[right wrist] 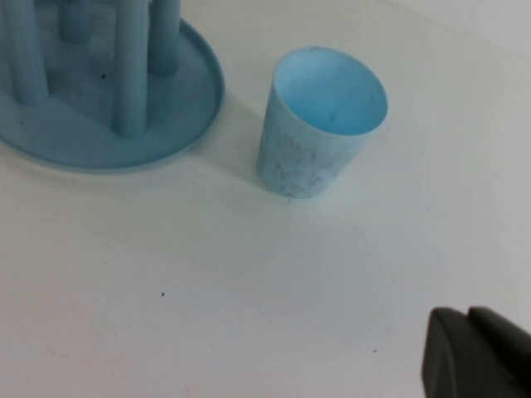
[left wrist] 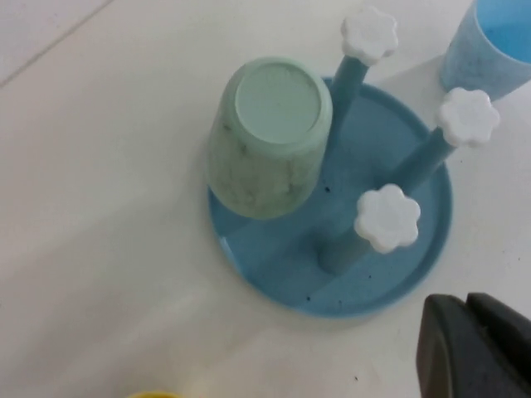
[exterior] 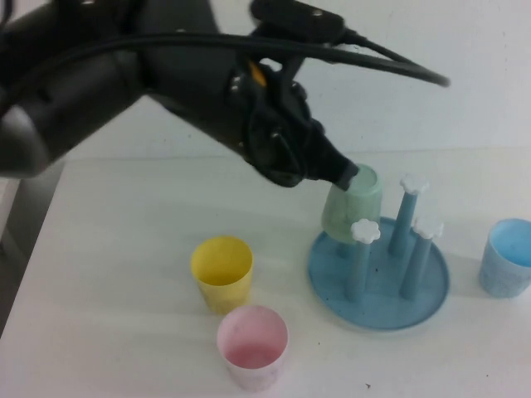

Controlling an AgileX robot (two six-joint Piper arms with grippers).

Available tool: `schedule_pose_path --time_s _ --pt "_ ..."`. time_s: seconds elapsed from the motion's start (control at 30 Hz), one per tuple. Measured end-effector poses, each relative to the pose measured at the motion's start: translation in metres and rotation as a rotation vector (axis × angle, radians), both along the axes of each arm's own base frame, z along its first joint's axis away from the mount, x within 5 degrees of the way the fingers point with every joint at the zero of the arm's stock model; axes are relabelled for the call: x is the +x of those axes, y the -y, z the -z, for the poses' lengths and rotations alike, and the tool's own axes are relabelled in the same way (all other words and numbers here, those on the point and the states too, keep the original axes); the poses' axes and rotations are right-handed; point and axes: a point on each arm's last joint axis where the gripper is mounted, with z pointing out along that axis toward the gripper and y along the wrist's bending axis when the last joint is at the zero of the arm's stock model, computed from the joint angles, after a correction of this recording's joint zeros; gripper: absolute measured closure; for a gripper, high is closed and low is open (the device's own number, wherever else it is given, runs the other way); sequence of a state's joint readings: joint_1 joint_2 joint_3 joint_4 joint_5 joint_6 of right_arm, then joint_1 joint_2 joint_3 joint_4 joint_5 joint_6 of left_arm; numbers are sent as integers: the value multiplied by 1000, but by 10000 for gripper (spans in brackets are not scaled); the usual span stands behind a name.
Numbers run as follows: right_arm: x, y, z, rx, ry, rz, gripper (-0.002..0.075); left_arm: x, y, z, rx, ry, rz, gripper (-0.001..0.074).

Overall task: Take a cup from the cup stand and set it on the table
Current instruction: Pick up the cup from the rack

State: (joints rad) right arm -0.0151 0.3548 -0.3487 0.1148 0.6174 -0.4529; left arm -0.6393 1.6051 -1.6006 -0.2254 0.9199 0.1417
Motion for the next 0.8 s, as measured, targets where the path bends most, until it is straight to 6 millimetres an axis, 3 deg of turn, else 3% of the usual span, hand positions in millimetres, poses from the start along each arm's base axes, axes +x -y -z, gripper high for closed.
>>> schedule_pose_path --time_s 0.13,0.23,0.3,0.43,0.53,0.8 --pt "2 0 5 2 20 6 729 26 26 7 25 -21 15 736" --pt "2 0 7 0 21 6 729 43 39 13 58 -6 57 681" --pt "2 0 7 0 21 6 729 52 46 14 67 8 89 566" --pt "3 1 7 -1 26 6 729 67 58 28 85 6 110 223" --pt "3 1 7 -1 26 6 729 79 66 45 106 -5 110 95" --pt "3 1 7 -1 29 6 729 106 83 93 135 9 93 44"
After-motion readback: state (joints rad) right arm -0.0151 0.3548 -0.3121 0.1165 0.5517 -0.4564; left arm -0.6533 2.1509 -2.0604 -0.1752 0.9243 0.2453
